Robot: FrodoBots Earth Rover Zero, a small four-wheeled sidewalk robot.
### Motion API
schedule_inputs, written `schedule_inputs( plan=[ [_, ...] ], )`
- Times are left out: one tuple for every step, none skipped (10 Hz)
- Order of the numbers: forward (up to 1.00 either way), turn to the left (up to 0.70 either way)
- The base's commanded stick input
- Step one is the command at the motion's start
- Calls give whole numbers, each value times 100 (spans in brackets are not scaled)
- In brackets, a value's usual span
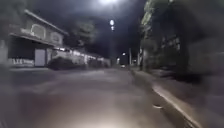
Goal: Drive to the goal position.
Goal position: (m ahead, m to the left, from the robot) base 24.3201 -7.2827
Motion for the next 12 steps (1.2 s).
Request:
schedule_inputs(
  plan=[
    [70,0],
    [70,0],
    [70,0],
    [70,0],
    [70,0],
    [70,0],
    [70,0],
    [70,0],
    [70,0],
    [70,0],
    [70,-4],
    [70,-17]
  ],
)
